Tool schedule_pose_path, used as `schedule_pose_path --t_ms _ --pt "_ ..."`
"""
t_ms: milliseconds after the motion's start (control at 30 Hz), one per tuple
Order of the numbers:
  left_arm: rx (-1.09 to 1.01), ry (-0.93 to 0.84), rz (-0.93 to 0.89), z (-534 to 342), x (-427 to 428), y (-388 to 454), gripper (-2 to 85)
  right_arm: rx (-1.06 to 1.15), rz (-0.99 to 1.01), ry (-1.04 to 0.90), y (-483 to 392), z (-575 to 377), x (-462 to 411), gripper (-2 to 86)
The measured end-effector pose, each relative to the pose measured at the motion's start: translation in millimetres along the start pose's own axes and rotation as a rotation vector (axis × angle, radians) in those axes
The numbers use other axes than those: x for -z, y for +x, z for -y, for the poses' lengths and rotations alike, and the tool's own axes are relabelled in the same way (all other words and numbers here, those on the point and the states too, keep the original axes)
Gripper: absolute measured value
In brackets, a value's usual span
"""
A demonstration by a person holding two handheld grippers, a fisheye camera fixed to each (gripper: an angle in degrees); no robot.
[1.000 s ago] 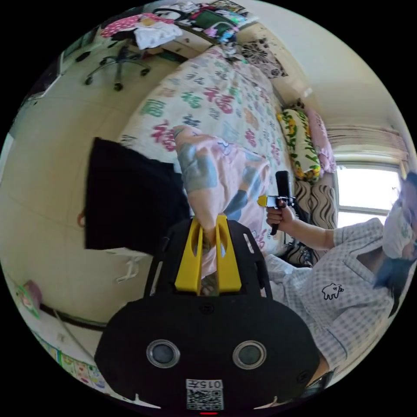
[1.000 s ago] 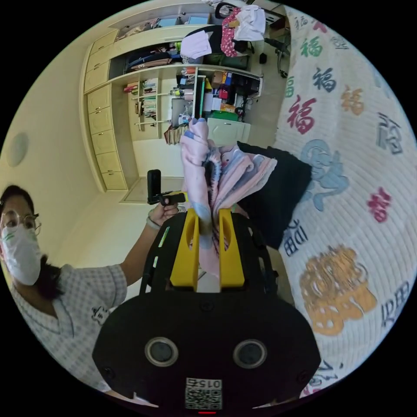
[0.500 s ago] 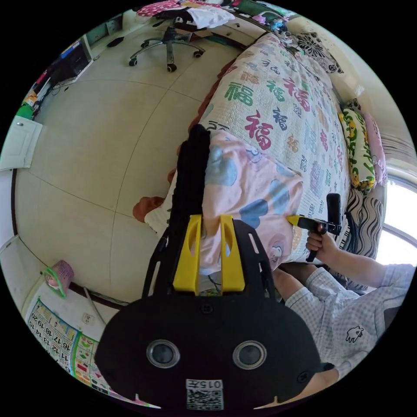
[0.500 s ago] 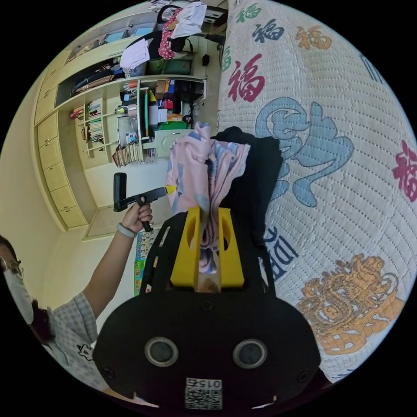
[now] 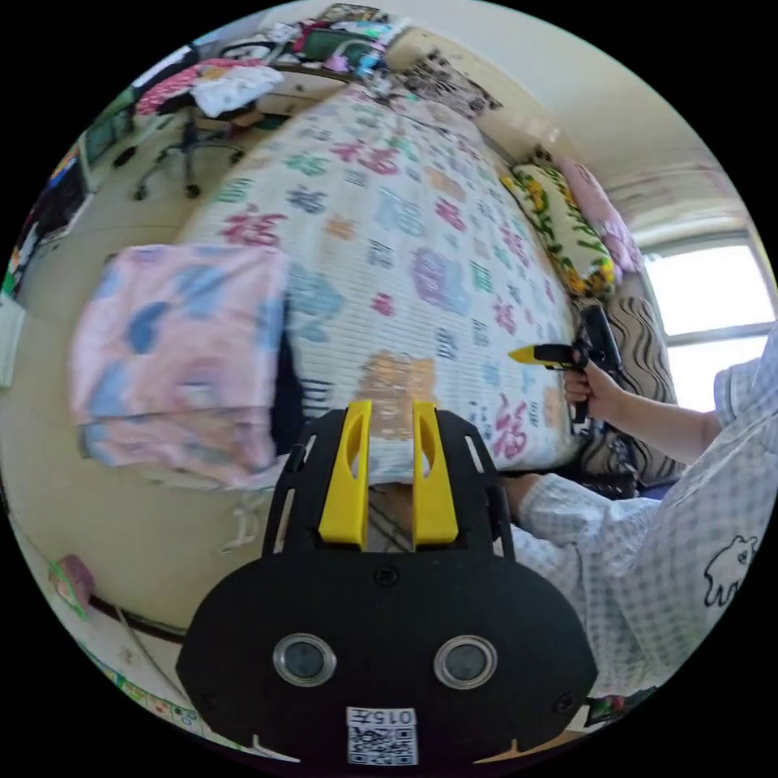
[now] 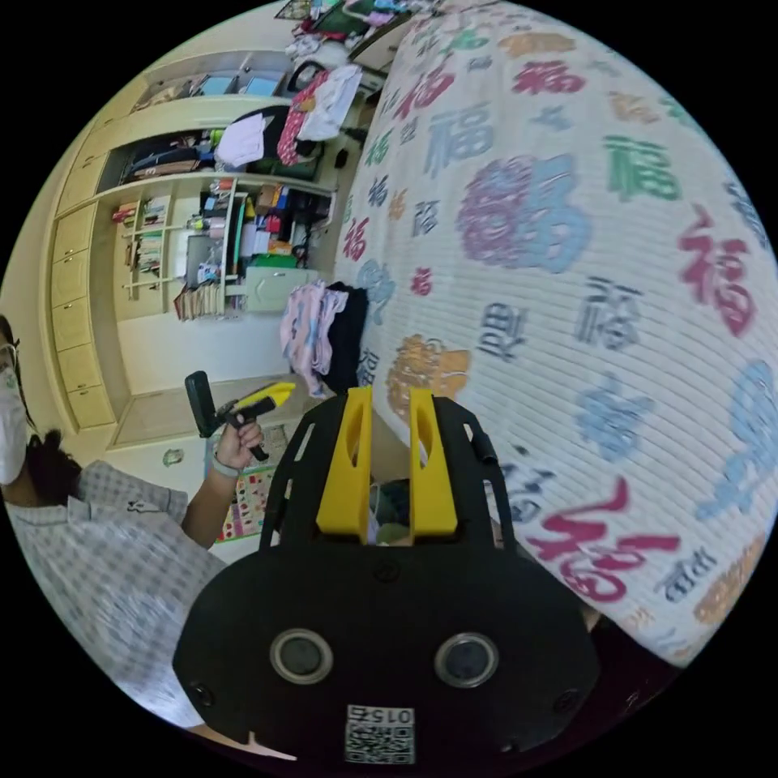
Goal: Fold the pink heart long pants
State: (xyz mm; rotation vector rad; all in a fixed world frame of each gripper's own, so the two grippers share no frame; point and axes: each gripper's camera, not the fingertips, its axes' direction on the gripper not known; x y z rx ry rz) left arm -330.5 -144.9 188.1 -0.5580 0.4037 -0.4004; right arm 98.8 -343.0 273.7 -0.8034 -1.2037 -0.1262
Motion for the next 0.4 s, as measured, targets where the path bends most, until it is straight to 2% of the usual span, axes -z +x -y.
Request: schedule_pose_path --t_ms 133,400 --pt "-0.138 -0.109 -0.295 58 -103 123 8.0 -0.096 -0.141 0.157 6 -71 103 8.4" --pt "-0.413 -0.267 -0.408 128 -247 365 8.9 -0.449 -0.365 0.581 48 -254 297 9.4"
